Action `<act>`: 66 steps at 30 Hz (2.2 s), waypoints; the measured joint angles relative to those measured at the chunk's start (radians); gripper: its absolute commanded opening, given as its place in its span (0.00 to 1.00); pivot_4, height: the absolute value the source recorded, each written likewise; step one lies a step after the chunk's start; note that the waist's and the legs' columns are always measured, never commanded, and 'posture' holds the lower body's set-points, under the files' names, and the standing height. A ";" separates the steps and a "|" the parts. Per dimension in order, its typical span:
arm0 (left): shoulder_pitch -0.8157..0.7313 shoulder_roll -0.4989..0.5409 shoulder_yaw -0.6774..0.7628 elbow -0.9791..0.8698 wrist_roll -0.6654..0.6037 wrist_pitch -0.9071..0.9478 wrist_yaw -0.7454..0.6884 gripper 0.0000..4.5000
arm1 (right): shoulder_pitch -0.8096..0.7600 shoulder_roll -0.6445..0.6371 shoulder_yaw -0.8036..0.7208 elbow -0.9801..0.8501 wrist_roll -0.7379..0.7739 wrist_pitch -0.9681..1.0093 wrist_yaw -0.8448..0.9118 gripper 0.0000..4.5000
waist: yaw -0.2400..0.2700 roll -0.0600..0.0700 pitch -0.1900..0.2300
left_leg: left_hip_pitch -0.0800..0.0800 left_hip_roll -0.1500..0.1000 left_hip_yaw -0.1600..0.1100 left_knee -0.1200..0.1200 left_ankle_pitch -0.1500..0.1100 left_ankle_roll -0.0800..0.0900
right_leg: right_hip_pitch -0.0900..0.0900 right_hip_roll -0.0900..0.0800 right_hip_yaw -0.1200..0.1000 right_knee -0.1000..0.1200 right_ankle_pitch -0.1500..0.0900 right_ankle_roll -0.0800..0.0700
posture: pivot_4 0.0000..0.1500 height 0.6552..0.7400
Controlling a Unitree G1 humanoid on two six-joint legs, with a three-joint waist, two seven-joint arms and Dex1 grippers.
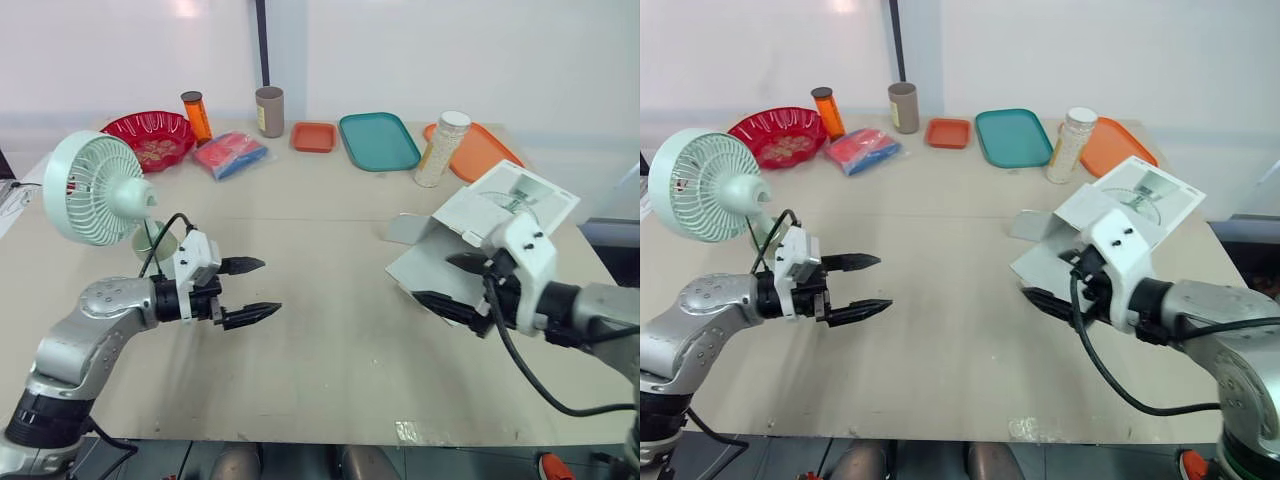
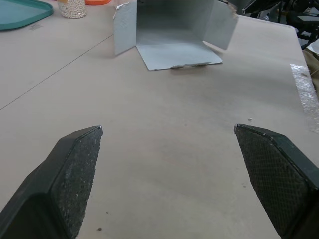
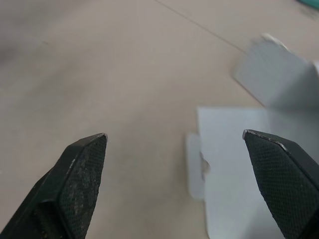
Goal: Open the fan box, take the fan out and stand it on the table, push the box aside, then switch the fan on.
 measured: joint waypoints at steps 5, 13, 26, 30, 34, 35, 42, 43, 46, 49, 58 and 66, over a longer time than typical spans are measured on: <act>0.111 0.035 0.091 -0.098 -0.031 0.026 0.027 1.00 | -0.026 0.057 0.215 0.120 -0.022 -0.226 0.034 0.99 | 0.000 0.000 0.000 | 0.000 0.000 0.000 0.000 0.000 0.000 | 0.000 0.000 0.000 0.000 0.000 0.000 | 1.00 1.00; 0.330 0.064 0.235 -0.360 -0.110 0.121 0.149 1.00 | -0.146 0.109 0.446 0.433 -0.146 -0.503 0.076 0.99 | 0.004 -0.001 0.000 | 0.000 0.000 -0.001 0.000 0.000 0.000 | 0.000 -0.001 -0.001 0.001 0.000 0.000 | 1.00 1.00; 0.587 -0.164 0.533 -0.461 -0.070 0.042 0.440 1.00 | -0.328 0.295 0.565 0.728 -0.247 -0.691 0.076 0.99 | 0.003 -0.002 0.000 | 0.001 0.002 0.000 0.000 0.000 -0.001 | 0.000 0.000 -0.001 0.000 0.001 -0.002 | 1.00 1.00; 0.671 -0.187 0.568 -0.483 -0.044 0.007 0.462 1.00 | -0.337 0.332 0.557 0.735 -0.180 -0.761 0.186 0.99 | 0.004 -0.002 0.000 | 0.001 0.002 -0.001 0.000 0.000 -0.001 | 0.000 0.000 -0.002 0.001 0.001 -0.002 | 1.00 1.00; 0.706 -0.195 0.624 -0.471 -0.036 -0.039 0.463 1.00 | -0.370 0.360 0.545 0.771 -0.163 -0.787 0.209 0.99 | 0.001 -0.002 0.000 | 0.001 0.002 -0.001 0.000 0.001 -0.002 | 0.000 0.001 -0.002 0.001 0.002 -0.003 | 1.00 1.00; 0.713 -0.195 0.642 -0.462 -0.036 -0.052 0.462 1.00 | -0.374 0.374 0.539 0.776 -0.150 -0.796 0.221 0.99 | 0.001 -0.002 0.000 | 0.002 0.002 -0.001 0.000 0.000 -0.002 | 0.000 0.001 -0.002 0.001 0.002 -0.003 | 1.00 1.00; 0.724 -0.177 0.708 -0.398 -0.017 -0.098 0.455 1.00 | -0.408 0.414 0.541 0.820 -0.153 -0.848 0.244 0.99 | 0.001 -0.002 0.000 | 0.001 0.002 -0.001 -0.001 0.000 -0.002 | 0.000 0.001 -0.002 0.001 0.001 -0.003 | 1.00 1.00; 0.721 -0.174 0.726 -0.391 -0.016 -0.105 0.456 1.00 | -0.408 0.419 0.544 0.834 -0.156 -0.852 0.244 0.99 | 0.001 -0.002 0.000 | 0.001 0.002 -0.001 -0.001 0.000 -0.002 | 0.000 0.000 -0.002 0.001 0.001 -0.003 | 1.00 1.00; 0.714 -0.172 0.730 -0.386 -0.011 -0.115 0.457 1.00 | -0.408 0.419 0.553 0.851 -0.170 -0.860 0.251 0.99 | 0.001 -0.002 0.000 | 0.001 0.002 -0.001 -0.001 0.000 -0.002 | 0.000 0.000 -0.002 0.000 0.001 -0.003 | 1.00 1.00; 0.683 -0.161 0.730 -0.366 -0.002 -0.116 0.469 1.00 | -0.409 0.420 0.561 0.861 -0.189 -0.877 0.260 0.99 | 0.001 -0.002 0.000 | 0.001 0.003 -0.001 -0.001 0.000 -0.002 | 0.000 0.001 -0.002 0.001 0.001 -0.003 | 1.00 1.00; 0.571 -0.112 0.717 -0.318 0.006 -0.089 0.508 1.00 | -0.407 0.443 0.577 0.873 -0.221 -0.891 0.254 0.99 | 0.001 -0.002 0.000 | 0.001 0.003 -0.001 -0.001 0.001 -0.002 | 0.000 0.001 -0.003 0.001 0.002 -0.003 | 1.00 1.00; 0.496 -0.073 0.688 -0.280 0.022 -0.061 0.515 1.00 | -0.382 0.444 0.591 0.855 -0.241 -0.891 0.229 0.99 | 0.001 -0.002 0.000 | 0.001 0.003 -0.001 -0.001 0.001 -0.002 | 0.000 0.001 -0.003 0.001 0.002 -0.003 | 1.00 1.00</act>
